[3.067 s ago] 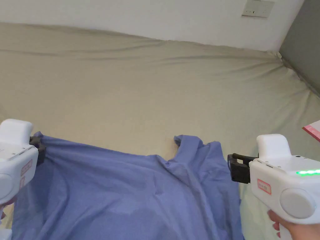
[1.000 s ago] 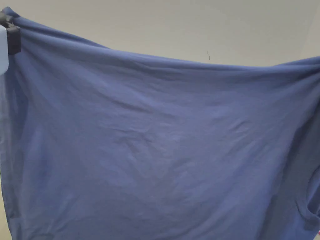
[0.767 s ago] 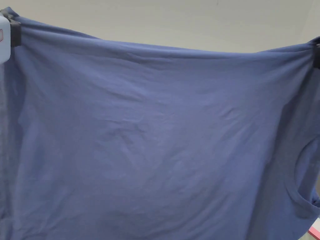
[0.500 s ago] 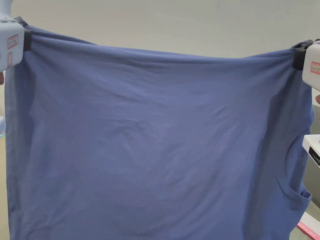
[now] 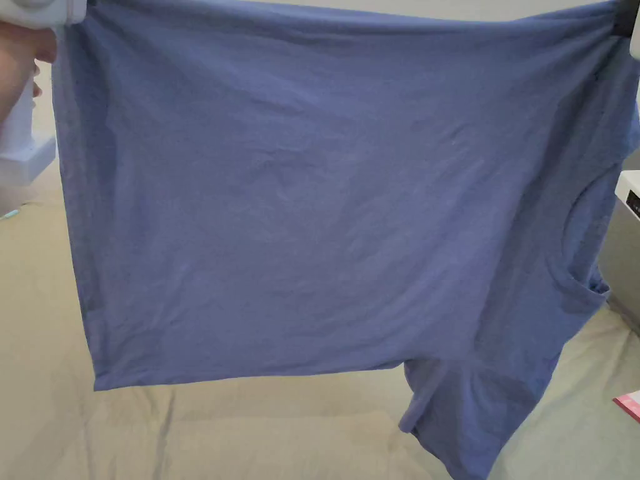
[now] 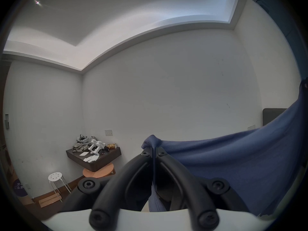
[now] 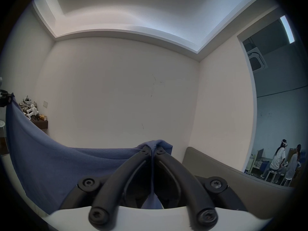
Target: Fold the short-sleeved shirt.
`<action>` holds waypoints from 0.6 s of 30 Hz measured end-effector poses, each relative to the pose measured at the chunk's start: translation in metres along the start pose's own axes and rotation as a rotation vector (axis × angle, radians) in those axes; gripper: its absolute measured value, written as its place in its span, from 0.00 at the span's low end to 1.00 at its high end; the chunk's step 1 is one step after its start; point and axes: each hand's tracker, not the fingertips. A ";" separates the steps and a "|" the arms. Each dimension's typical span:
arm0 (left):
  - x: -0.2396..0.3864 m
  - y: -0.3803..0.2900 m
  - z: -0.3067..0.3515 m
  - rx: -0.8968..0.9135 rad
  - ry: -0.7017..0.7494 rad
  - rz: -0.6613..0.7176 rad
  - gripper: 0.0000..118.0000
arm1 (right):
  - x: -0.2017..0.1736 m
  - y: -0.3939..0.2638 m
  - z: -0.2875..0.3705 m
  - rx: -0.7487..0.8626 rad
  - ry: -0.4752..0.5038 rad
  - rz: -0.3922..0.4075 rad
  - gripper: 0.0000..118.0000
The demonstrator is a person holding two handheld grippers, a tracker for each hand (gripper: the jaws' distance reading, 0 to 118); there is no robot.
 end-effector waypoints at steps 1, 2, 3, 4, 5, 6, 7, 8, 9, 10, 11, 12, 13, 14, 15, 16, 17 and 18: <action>0.002 0.000 -0.009 -0.010 -0.005 0.005 0.00 | -0.002 -0.002 -0.008 0.007 0.000 0.009 0.03; 0.006 -0.002 -0.014 -0.020 -0.016 0.008 0.00 | -0.005 -0.006 -0.018 0.007 -0.019 0.026 0.03; 0.010 -0.005 -0.021 -0.020 -0.018 0.008 0.00 | -0.009 -0.008 -0.023 0.007 -0.027 0.041 0.03; 0.013 -0.007 -0.028 -0.014 -0.015 0.001 0.00 | -0.011 -0.012 -0.030 0.005 -0.023 0.041 0.03; 0.017 -0.010 -0.035 -0.007 -0.009 -0.013 0.00 | -0.012 -0.018 -0.037 0.007 -0.025 0.038 0.03; 0.022 -0.013 -0.037 -0.003 -0.003 -0.026 0.00 | -0.013 -0.023 -0.044 0.005 -0.024 0.040 0.03; 0.025 -0.016 -0.042 -0.005 -0.004 -0.038 0.00 | -0.017 -0.028 -0.048 0.000 -0.024 0.044 0.03; 0.027 -0.021 -0.049 -0.002 -0.003 -0.041 0.00 | -0.019 -0.036 -0.055 -0.003 -0.022 0.049 0.03; 0.030 -0.026 -0.056 -0.006 -0.001 -0.041 0.00 | -0.022 -0.044 -0.059 -0.006 -0.019 0.052 0.03; 0.032 -0.033 -0.061 -0.014 -0.002 -0.037 0.00 | -0.025 -0.054 -0.063 -0.010 -0.015 0.049 0.03; 0.034 -0.041 -0.066 -0.028 -0.003 -0.029 0.00 | -0.029 -0.061 -0.063 -0.019 -0.008 0.050 0.03; 0.035 -0.051 -0.070 -0.041 -0.015 -0.025 0.00 | -0.033 -0.076 -0.064 -0.043 0.002 0.049 0.03; 0.038 -0.062 -0.074 -0.047 -0.014 -0.023 0.00 | -0.037 -0.089 -0.066 -0.061 0.017 0.051 0.03; 0.042 -0.075 -0.074 -0.067 -0.023 -0.040 0.00 | -0.040 -0.101 -0.066 -0.081 0.027 0.059 0.03; 0.046 -0.090 -0.076 -0.082 -0.027 -0.066 0.00 | -0.044 -0.119 -0.065 -0.103 0.032 0.067 0.03; 0.048 -0.104 -0.078 -0.103 -0.032 -0.081 0.00 | -0.047 -0.134 -0.064 -0.130 0.045 0.073 0.03; 0.050 -0.119 -0.079 -0.117 -0.040 -0.087 0.00 | -0.049 -0.149 -0.061 -0.160 0.060 0.070 0.03; 0.052 -0.137 -0.077 -0.155 -0.056 -0.080 0.00 | -0.052 -0.167 -0.057 -0.193 0.076 0.067 0.03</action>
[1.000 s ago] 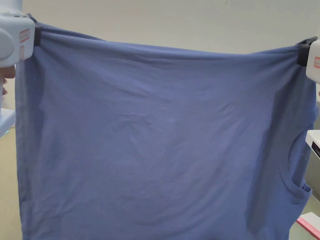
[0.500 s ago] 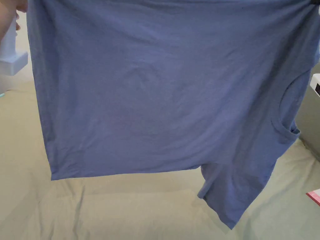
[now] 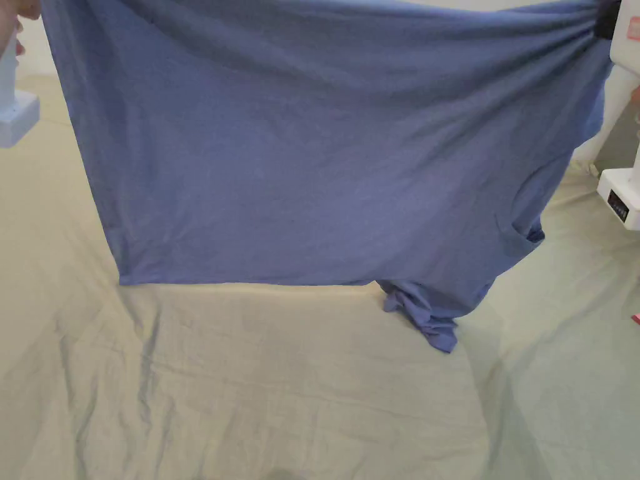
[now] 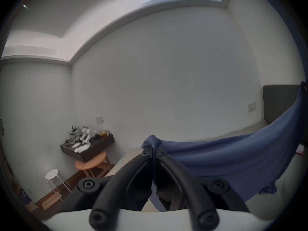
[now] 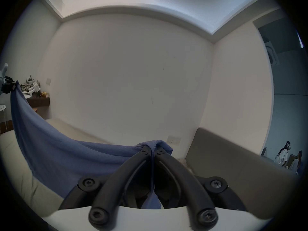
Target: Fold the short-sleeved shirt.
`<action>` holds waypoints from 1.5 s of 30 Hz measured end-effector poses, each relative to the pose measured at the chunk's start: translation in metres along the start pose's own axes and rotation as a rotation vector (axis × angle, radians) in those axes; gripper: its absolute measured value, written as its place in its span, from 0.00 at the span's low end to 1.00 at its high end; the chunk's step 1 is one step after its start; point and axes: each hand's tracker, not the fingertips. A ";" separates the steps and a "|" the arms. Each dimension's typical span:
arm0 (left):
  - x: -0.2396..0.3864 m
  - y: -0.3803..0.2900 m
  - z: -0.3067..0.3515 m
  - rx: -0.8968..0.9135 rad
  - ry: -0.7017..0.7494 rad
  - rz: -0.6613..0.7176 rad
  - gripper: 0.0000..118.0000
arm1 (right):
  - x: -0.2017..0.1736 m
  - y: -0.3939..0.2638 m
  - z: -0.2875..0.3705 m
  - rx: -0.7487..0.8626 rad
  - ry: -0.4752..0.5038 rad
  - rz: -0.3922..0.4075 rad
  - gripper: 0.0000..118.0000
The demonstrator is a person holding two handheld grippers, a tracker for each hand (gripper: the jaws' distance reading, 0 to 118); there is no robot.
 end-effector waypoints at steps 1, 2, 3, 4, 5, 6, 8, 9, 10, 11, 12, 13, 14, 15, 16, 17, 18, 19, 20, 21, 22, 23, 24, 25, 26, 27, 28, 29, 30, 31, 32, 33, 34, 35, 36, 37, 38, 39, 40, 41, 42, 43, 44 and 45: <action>0.002 -0.015 -0.002 -0.029 -0.012 0.004 0.00 | -0.001 -0.015 -0.005 -0.021 0.022 -0.010 0.03; 0.004 -0.033 -0.002 -0.057 -0.029 0.016 0.00 | -0.004 -0.032 -0.003 -0.058 0.046 -0.013 0.03; 0.004 -0.048 0.000 -0.060 -0.030 0.017 0.00 | -0.008 -0.049 0.003 -0.090 0.071 -0.022 0.03; 0.005 -0.067 0.001 -0.119 -0.067 -0.002 0.00 | -0.011 -0.064 0.009 -0.105 0.088 -0.022 0.03; 0.007 -0.085 0.006 -0.124 -0.055 -0.008 0.00 | -0.016 -0.080 0.020 -0.120 0.098 -0.015 0.03; 0.007 -0.101 0.010 -0.141 -0.058 -0.013 0.00 | -0.020 -0.097 0.027 -0.134 0.104 -0.008 0.03; 0.006 -0.135 0.022 -0.204 -0.077 -0.016 0.00 | -0.027 -0.128 0.043 -0.190 0.138 -0.003 0.03; 0.005 -0.152 0.029 -0.238 -0.090 -0.015 0.00 | -0.032 -0.143 0.055 -0.225 0.162 -0.001 0.03; 0.006 -0.171 0.037 -0.276 -0.111 -0.028 0.00 | -0.036 -0.159 0.064 -0.265 0.183 0.007 0.03; 0.006 -0.187 0.046 -0.286 -0.105 -0.020 0.00 | -0.038 -0.173 0.073 -0.307 0.218 0.002 0.03; 0.006 -0.207 0.056 -0.326 -0.134 -0.036 0.00 | -0.039 -0.188 0.084 -0.343 0.271 -0.017 0.03; 0.007 -0.223 0.064 -0.355 -0.143 -0.041 0.00 | -0.043 -0.200 0.100 -0.367 0.309 -0.023 0.03; 0.008 -0.241 0.074 -0.410 -0.182 -0.083 0.00 | -0.046 -0.214 0.114 -0.408 0.326 -0.005 0.03; 0.012 -0.256 0.089 -0.454 -0.208 -0.160 0.00 | -0.049 -0.227 0.128 -0.449 0.328 0.037 0.03; 0.016 -0.270 0.108 -0.472 -0.207 -0.214 0.00 | -0.052 -0.239 0.141 -0.482 0.337 0.073 0.03; 0.016 -0.285 0.124 -0.496 -0.222 -0.257 0.00 | -0.056 -0.249 0.157 -0.505 0.344 0.093 0.03; 0.015 -0.299 0.139 -0.525 -0.239 -0.269 0.00 | -0.059 -0.261 0.172 -0.535 0.357 0.101 0.03; 0.012 -0.310 0.153 -0.559 -0.263 -0.252 0.00 | -0.060 -0.270 0.185 -0.566 0.369 0.101 0.03; 0.013 -0.319 0.174 -0.606 -0.287 -0.233 0.00 | -0.063 -0.278 0.200 -0.598 0.377 0.096 0.03; 0.011 -0.331 0.189 -0.650 -0.306 -0.216 0.00 | -0.061 -0.293 0.206 -0.643 0.383 0.088 0.03; 0.010 -0.341 0.202 -0.685 -0.318 -0.220 0.00 | -0.063 -0.300 0.218 -0.684 0.390 0.087 0.03; 0.011 -0.355 0.217 -0.736 -0.362 -0.209 0.00 | -0.066 -0.307 0.233 -0.710 0.403 0.091 0.03; 0.012 -0.363 0.232 -0.756 -0.372 -0.253 0.00 | -0.068 -0.315 0.247 -0.732 0.411 0.096 0.03; 0.012 -0.370 0.242 -0.776 -0.381 -0.272 0.00 | -0.069 -0.321 0.256 -0.759 0.412 0.098 0.03; 0.011 -0.376 0.253 -0.802 -0.381 -0.281 0.00 | -0.069 -0.327 0.266 -0.797 0.414 0.104 0.03; 0.008 -0.382 0.264 -0.820 -0.377 -0.293 0.00 | -0.068 -0.332 0.277 -0.828 0.410 0.101 0.03; 0.006 -0.385 0.271 -0.828 -0.379 -0.290 0.00 | -0.065 -0.337 0.285 -0.856 0.409 0.084 0.03; 0.002 -0.388 0.279 -0.841 -0.383 -0.294 0.00 | -0.061 -0.343 0.294 -0.892 0.408 0.062 0.03; -0.002 -0.391 0.287 -0.842 -0.374 -0.308 0.00 | -0.056 -0.348 0.302 -0.921 0.405 0.038 0.03; -0.005 -0.392 0.294 -0.844 -0.367 -0.310 0.00 | -0.051 -0.351 0.308 -0.940 0.403 0.013 0.03; -0.015 -0.403 0.290 -0.849 -0.368 -0.306 0.00 | -0.045 -0.353 0.316 -0.951 0.404 -0.001 0.03; -0.019 -0.404 0.296 -0.855 -0.370 -0.304 0.00 | -0.038 -0.356 0.323 -0.957 0.410 -0.008 0.03; -0.022 -0.404 0.302 -0.858 -0.371 -0.305 0.00 | -0.034 -0.356 0.329 -0.967 0.415 -0.009 0.03; -0.024 -0.404 0.308 -0.860 -0.368 -0.321 0.00 | -0.030 -0.357 0.335 -0.983 0.410 -0.004 0.03; -0.028 -0.408 0.310 -0.871 -0.388 -0.326 0.00 | -0.028 -0.355 0.342 -1.008 0.419 0.000 0.03; -0.030 -0.409 0.315 -0.881 -0.406 -0.334 0.00 | -0.025 -0.354 0.349 -1.024 0.434 -0.003 0.03; -0.030 -0.410 0.320 -0.889 -0.421 -0.348 0.00 | -0.024 -0.353 0.354 -1.032 0.436 -0.003 0.03; -0.031 -0.412 0.324 -0.890 -0.424 -0.369 0.00 | -0.023 -0.352 0.358 -1.038 0.436 -0.001 0.03; -0.030 -0.415 0.327 -0.899 -0.431 -0.373 0.00 | -0.023 -0.353 0.360 -1.054 0.439 0.000 0.03; -0.029 -0.417 0.330 -0.906 -0.436 -0.375 0.00 | -0.023 -0.355 0.363 -1.072 0.437 0.003 0.03; -0.028 -0.420 0.331 -0.918 -0.440 -0.375 0.00 | -0.025 -0.357 0.363 -1.082 0.430 0.003 0.03; -0.027 -0.424 0.331 -0.927 -0.446 -0.376 0.00 | -0.027 -0.361 0.362 -1.101 0.428 0.000 0.03; -0.023 -0.426 0.334 -0.931 -0.448 -0.382 0.00 | -0.030 -0.367 0.361 -1.113 0.420 0.000 0.03; -0.021 -0.430 0.333 -0.939 -0.449 -0.386 0.00 | -0.033 -0.372 0.359 -1.127 0.413 0.004 0.03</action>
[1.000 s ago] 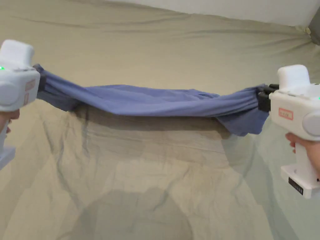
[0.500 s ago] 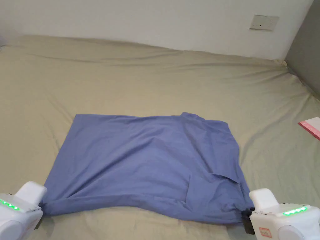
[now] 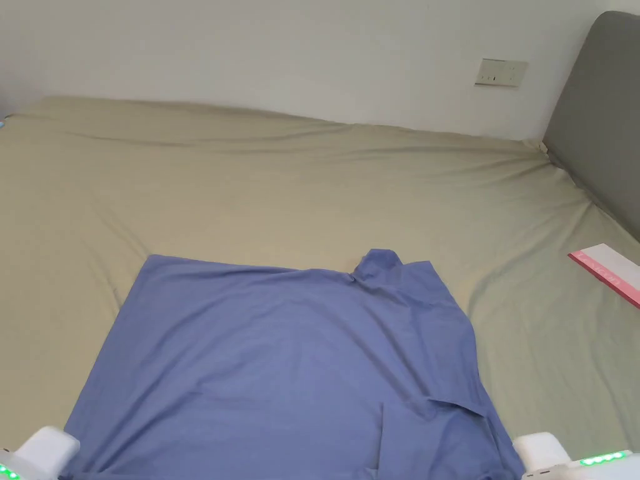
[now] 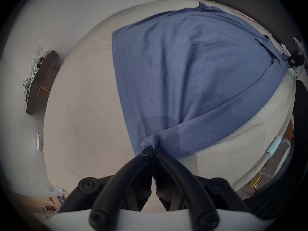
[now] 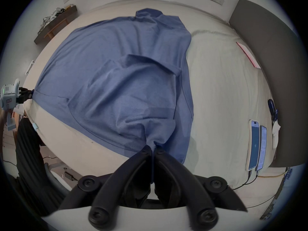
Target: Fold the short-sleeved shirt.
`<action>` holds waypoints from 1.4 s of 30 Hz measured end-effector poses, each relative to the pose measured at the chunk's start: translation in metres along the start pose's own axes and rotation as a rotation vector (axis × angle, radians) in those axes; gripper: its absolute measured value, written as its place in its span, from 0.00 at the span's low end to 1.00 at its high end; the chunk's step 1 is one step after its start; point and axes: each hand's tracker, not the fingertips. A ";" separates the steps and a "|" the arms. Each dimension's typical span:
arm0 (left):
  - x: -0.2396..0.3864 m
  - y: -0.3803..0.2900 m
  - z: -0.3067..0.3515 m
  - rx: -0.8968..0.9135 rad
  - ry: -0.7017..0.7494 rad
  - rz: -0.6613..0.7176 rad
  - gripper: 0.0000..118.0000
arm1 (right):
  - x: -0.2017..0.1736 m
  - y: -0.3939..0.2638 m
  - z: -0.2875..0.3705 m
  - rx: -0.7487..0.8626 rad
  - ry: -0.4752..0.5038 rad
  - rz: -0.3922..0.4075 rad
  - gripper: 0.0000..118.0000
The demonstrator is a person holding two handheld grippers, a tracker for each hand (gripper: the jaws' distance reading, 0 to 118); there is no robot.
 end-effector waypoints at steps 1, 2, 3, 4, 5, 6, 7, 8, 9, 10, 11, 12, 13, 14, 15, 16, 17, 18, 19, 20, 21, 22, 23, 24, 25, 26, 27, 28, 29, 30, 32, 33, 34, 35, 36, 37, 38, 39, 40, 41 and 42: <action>0.001 0.000 -0.003 -0.008 -0.002 -0.001 0.00 | -0.001 0.000 -0.007 -0.016 -0.006 -0.002 0.03; 0.002 0.000 -0.005 -0.012 0.001 -0.003 0.00 | -0.003 0.001 -0.014 -0.024 -0.012 -0.003 0.04; 0.003 0.001 -0.005 -0.008 0.007 -0.004 0.00 | -0.006 0.001 -0.020 -0.030 -0.022 -0.004 0.07; 0.003 0.001 -0.005 -0.006 0.009 -0.003 0.01 | -0.009 0.000 -0.025 -0.027 -0.029 -0.004 0.15; 0.001 0.003 -0.006 -0.002 0.009 0.000 0.09 | -0.011 0.000 -0.030 -0.030 -0.057 0.004 0.36; -0.001 0.005 -0.006 0.009 0.004 0.006 0.21 | -0.012 0.000 -0.032 -0.031 -0.105 0.009 0.54; -0.003 0.007 -0.005 0.018 0.008 0.015 0.42 | -0.012 0.001 -0.032 -0.025 -0.139 0.015 0.68; -0.007 0.012 0.000 0.036 0.035 0.045 0.79 | -0.009 0.003 -0.027 -0.012 -0.162 0.007 0.76; -0.013 0.018 0.007 0.064 0.051 0.094 0.96 | -0.005 0.007 -0.016 0.013 -0.141 -0.024 0.76; -0.019 0.023 0.016 0.107 0.023 0.150 1.00 | -0.003 0.012 -0.003 0.066 -0.119 -0.064 0.76; -0.023 0.029 0.034 0.181 -0.016 0.208 0.98 | -0.001 0.018 0.015 0.136 -0.115 -0.100 0.76; -0.028 0.037 0.052 0.265 -0.036 0.264 0.98 | -0.004 0.026 0.038 0.210 -0.127 -0.109 0.76; -0.031 0.044 0.068 0.325 -0.021 0.301 0.98 | -0.007 0.035 0.056 0.281 -0.149 -0.099 0.76; -0.032 0.053 0.086 0.397 0.011 0.330 0.97 | -0.013 0.045 0.077 0.365 -0.181 -0.077 0.76; -0.031 0.062 0.110 0.483 0.052 0.349 0.96 | -0.021 0.054 0.098 0.444 -0.203 -0.055 0.76; -0.030 0.070 0.129 0.557 0.075 0.354 0.92 | -0.028 0.064 0.118 0.522 -0.209 -0.036 0.76; -0.028 0.077 0.151 0.639 0.094 0.364 0.86 | -0.037 0.072 0.139 0.601 -0.205 -0.029 0.76; -0.024 0.083 0.173 0.736 0.115 0.377 0.84 | -0.045 0.078 0.161 0.679 -0.189 -0.027 0.76; -0.011 0.085 0.201 0.866 0.153 0.406 0.84 | -0.053 0.083 0.180 0.752 -0.168 -0.024 0.76; -0.004 0.089 0.219 0.935 0.183 0.427 0.76 | -0.062 0.088 0.197 0.813 -0.165 -0.026 0.75; 0.003 0.095 0.237 0.964 0.206 0.436 0.70 | -0.072 0.090 0.214 0.873 -0.165 -0.024 0.74; 0.008 0.098 0.250 0.999 0.215 0.443 0.64 | -0.081 0.091 0.227 0.925 -0.164 -0.017 0.70; 0.011 0.104 0.256 1.030 0.228 0.443 0.55 | -0.091 0.090 0.239 0.987 -0.174 -0.009 0.58; 0.017 0.108 0.265 1.041 0.236 0.431 0.44 | -0.100 0.091 0.248 1.039 -0.189 0.003 0.44; 0.023 0.111 0.272 1.052 0.244 0.422 0.31 | -0.108 0.089 0.254 1.075 -0.206 0.016 0.26; 0.031 0.112 0.277 1.086 0.260 0.415 0.17 | -0.118 0.088 0.260 1.114 -0.243 0.025 0.09; 0.038 0.115 0.280 1.106 0.279 0.405 0.11 | -0.126 0.084 0.264 1.148 -0.247 0.035 0.08; 0.044 0.115 0.282 1.123 0.292 0.392 0.10 | -0.133 0.084 0.264 1.166 -0.249 0.045 0.07; 0.051 0.116 0.283 1.124 0.305 0.371 0.07 | -0.141 0.081 0.264 1.172 -0.248 0.053 0.03; 0.057 0.115 0.284 1.131 0.307 0.360 0.03 | -0.147 0.078 0.263 1.177 -0.253 0.064 0.02; 0.068 0.115 0.281 1.145 0.352 0.350 0.00 | -0.160 0.076 0.257 1.186 -0.273 0.086 0.02; 0.072 0.113 0.280 1.156 0.374 0.354 0.00 | -0.164 0.076 0.254 1.180 -0.283 0.101 0.02; 0.074 0.112 0.280 1.155 0.369 0.356 0.00 | -0.167 0.076 0.252 1.173 -0.283 0.110 0.02; 0.074 0.110 0.279 1.155 0.361 0.357 0.00 | -0.169 0.076 0.249 1.167 -0.278 0.117 0.02; 0.074 0.110 0.279 1.146 0.343 0.355 0.00 | -0.170 0.078 0.246 1.161 -0.277 0.120 0.02; 0.074 0.109 0.278 1.146 0.332 0.355 0.00 | -0.171 0.078 0.244 1.158 -0.276 0.121 0.02; 0.073 0.108 0.277 1.141 0.329 0.347 0.00 | -0.171 0.078 0.243 1.152 -0.280 0.118 0.02; 0.072 0.106 0.277 1.141 0.330 0.341 0.00 | -0.170 0.078 0.243 1.151 -0.280 0.114 0.02; 0.071 0.105 0.276 1.142 0.329 0.337 0.00 | -0.170 0.078 0.243 1.150 -0.276 0.111 0.02; 0.071 0.104 0.275 1.142 0.323 0.329 0.00 | -0.169 0.078 0.243 1.149 -0.273 0.107 0.02; 0.071 0.105 0.274 1.139 0.323 0.323 0.00 | -0.169 0.079 0.243 1.149 -0.270 0.105 0.02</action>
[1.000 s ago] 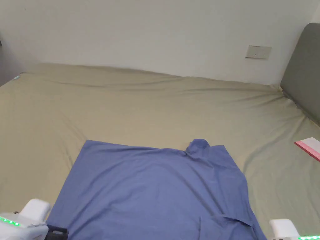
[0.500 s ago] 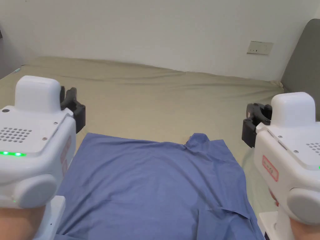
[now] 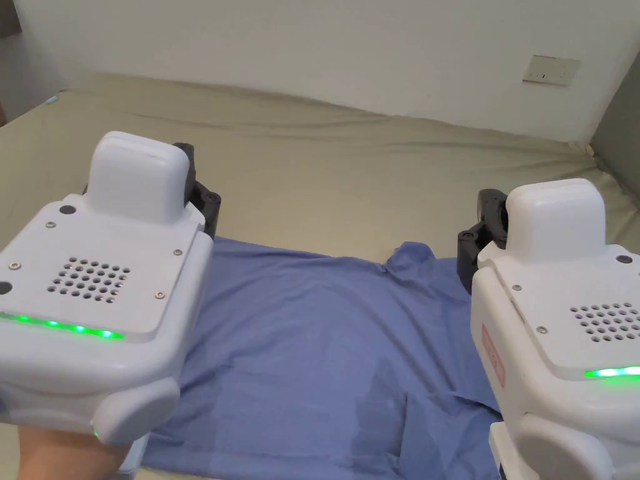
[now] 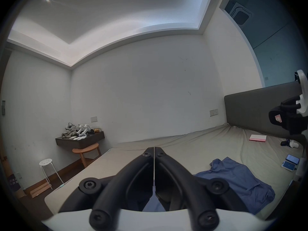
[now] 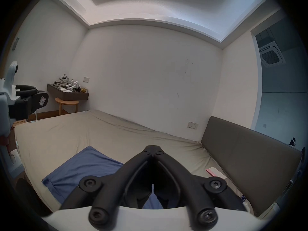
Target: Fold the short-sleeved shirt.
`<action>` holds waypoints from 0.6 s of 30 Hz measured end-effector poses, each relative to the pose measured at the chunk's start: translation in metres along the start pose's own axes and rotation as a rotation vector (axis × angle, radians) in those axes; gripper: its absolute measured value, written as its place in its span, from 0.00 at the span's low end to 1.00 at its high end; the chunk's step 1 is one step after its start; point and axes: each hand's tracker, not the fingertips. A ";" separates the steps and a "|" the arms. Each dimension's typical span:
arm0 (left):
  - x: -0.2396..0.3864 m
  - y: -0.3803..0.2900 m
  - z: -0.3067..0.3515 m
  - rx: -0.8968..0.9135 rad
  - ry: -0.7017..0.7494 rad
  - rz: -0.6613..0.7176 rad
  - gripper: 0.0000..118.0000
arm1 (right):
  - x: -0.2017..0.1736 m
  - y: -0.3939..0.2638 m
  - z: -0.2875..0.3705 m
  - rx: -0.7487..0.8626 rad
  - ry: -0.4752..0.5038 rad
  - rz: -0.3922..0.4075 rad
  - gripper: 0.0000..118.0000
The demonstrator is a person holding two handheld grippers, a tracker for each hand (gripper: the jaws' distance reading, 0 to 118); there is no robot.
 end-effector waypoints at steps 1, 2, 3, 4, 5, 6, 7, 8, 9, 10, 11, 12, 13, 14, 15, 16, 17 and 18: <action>0.000 -0.002 0.000 -0.003 -0.002 -0.004 0.00 | 0.000 0.000 0.000 -0.001 0.000 -0.001 0.02; -0.001 -0.003 -0.001 -0.005 -0.009 -0.007 0.00 | 0.001 0.001 0.000 0.000 0.000 -0.001 0.02; 0.000 -0.005 -0.002 -0.010 -0.012 -0.014 0.00 | 0.000 0.001 -0.001 0.001 -0.002 0.001 0.02; 0.000 -0.007 -0.003 -0.013 -0.011 -0.018 0.00 | -0.001 0.002 -0.003 -0.001 -0.004 0.002 0.02; 0.001 -0.009 -0.004 -0.022 -0.013 -0.019 0.00 | -0.001 0.001 -0.004 -0.002 -0.003 0.000 0.02; 0.001 -0.009 -0.006 -0.032 -0.018 -0.015 0.00 | -0.001 0.001 -0.003 -0.003 0.000 -0.005 0.02; 0.001 -0.010 -0.008 -0.040 -0.023 -0.011 0.00 | -0.001 0.001 -0.004 -0.007 0.003 -0.007 0.02; 0.000 -0.011 -0.009 -0.049 -0.027 -0.012 0.00 | -0.001 0.000 -0.005 -0.011 0.005 -0.007 0.02; -0.001 -0.012 -0.009 -0.057 -0.031 -0.011 0.00 | -0.001 -0.001 -0.005 -0.013 0.007 -0.007 0.02; -0.003 -0.013 -0.011 -0.071 -0.035 -0.008 0.00 | 0.000 -0.003 -0.004 -0.016 0.008 -0.007 0.02; -0.007 -0.016 -0.014 -0.100 -0.046 -0.005 0.00 | 0.001 -0.005 -0.004 -0.021 0.010 -0.005 0.02; -0.011 -0.021 -0.016 -0.115 -0.046 0.009 0.04 | 0.002 -0.007 -0.004 -0.028 0.013 -0.001 0.02; -0.016 -0.028 -0.017 -0.146 -0.043 0.017 0.15 | 0.003 -0.009 -0.004 -0.037 0.014 0.002 0.02; -0.022 -0.036 -0.020 -0.197 -0.054 0.023 0.35 | 0.005 -0.012 -0.002 -0.046 0.013 0.003 0.02; -0.029 -0.047 -0.025 -0.272 -0.061 0.027 0.54 | 0.007 -0.016 -0.002 -0.055 0.012 0.001 0.02; -0.035 -0.060 -0.029 -0.331 -0.068 0.037 0.73 | 0.010 -0.019 -0.001 -0.065 0.014 -0.003 0.02; -0.043 -0.078 -0.031 -0.386 -0.065 0.064 0.92 | 0.012 -0.023 -0.001 -0.078 0.015 -0.007 0.02; -0.051 -0.097 -0.032 -0.450 -0.066 0.082 0.96 | 0.015 -0.028 0.002 -0.091 0.015 -0.009 0.02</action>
